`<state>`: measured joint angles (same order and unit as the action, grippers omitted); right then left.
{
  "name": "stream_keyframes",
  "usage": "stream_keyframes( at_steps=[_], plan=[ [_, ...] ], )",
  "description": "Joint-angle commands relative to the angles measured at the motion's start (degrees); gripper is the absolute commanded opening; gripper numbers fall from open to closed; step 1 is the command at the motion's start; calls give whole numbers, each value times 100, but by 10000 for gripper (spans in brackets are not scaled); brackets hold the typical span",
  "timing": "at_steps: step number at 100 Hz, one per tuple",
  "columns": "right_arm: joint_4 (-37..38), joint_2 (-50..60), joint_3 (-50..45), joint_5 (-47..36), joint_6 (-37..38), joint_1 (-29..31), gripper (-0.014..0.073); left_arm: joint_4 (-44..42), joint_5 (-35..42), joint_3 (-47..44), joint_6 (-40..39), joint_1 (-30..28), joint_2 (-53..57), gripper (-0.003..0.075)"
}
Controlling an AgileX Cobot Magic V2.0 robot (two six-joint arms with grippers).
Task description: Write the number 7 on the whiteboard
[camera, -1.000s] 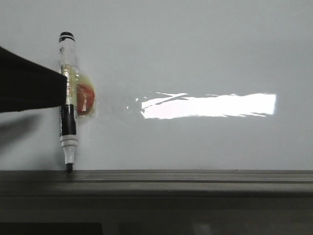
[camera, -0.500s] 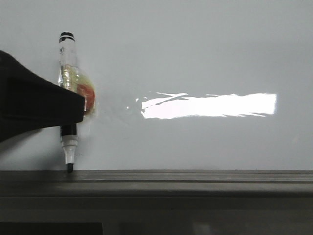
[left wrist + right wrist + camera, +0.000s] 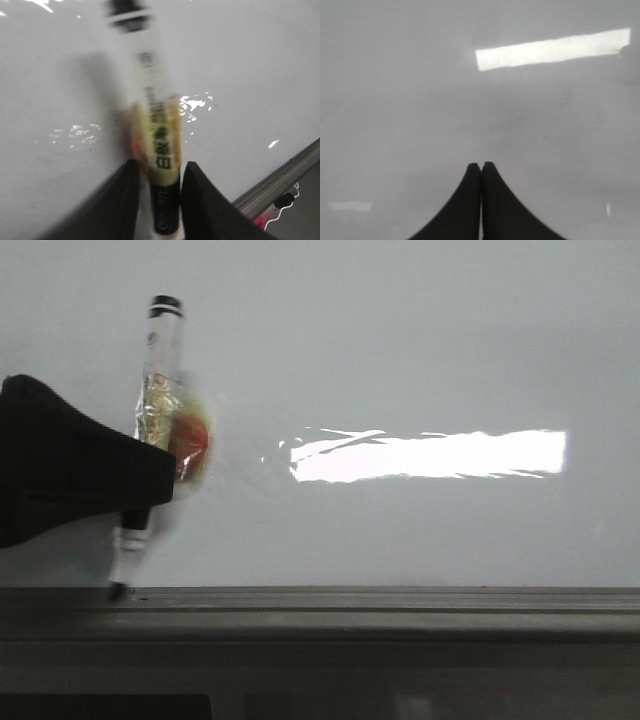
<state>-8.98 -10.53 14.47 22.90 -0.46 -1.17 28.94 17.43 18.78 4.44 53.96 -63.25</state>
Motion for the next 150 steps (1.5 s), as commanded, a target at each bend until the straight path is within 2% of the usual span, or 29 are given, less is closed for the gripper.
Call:
stream_keyframes(
  at_steps=[1, 19, 33, 50, 57, 64, 66, 71, 77, 81, 92, 110, 127, 150],
  plan=[
    [-25, -102, 198, -266, -18, -296, -64, 225, 90, 115, -39, 2, -54, -18],
    [0, -414, 239, -161, -18, -1315, -64, -29, 90, 115, -39, 2, -30, -20],
    [0, -1062, 653, -37, -280, -1928, -64, -744, -188, 309, -39, 2, 285, -20],
    [-163, -2082, 1518, 19, -470, -2450, -50, -1882, -921, 750, -39, 2, 739, -20],
    [-397, -2477, 1908, 132, -789, -2712, 23, -2276, -1086, 859, -39, 2, 854, -20],
    [-663, -2841, 2252, 258, -976, -3018, 162, -2783, -1258, 911, -39, 2, 920, -20],
    [-725, -2947, 2372, 288, -976, -3116, 225, -2894, -1270, 911, -39, 2, 921, -20],
    [-827, -3192, 2570, 352, -976, -3386, 324, -2962, -1282, 911, -39, 17, 943, -20],
    [-831, -3450, 2786, 467, -976, -3625, 396, -3105, -1282, 911, -39, 105, 949, -20],
    [-831, -3634, 2935, 519, -1013, -3825, 414, -3340, -1282, 911, -39, 191, 959, -20],
    [-831, -4024, 3206, 518, -1007, -4328, 414, -4015, -1319, 873, -39, 535, 959, -20],
    [-831, -4480, 3485, 480, -1007, -4964, 414, -4029, -1344, 863, -39, 755, 959, -20],
    [-867, -4727, 3525, 51, -1007, -5199, 407, -4004, -1447, 853, -39, 826, 959, -20],
    [-867, -4877, 3525, 93, -1007, -5199, 248, -4004, -1469, 831, -39, 989, 959, -20]
  ],
)
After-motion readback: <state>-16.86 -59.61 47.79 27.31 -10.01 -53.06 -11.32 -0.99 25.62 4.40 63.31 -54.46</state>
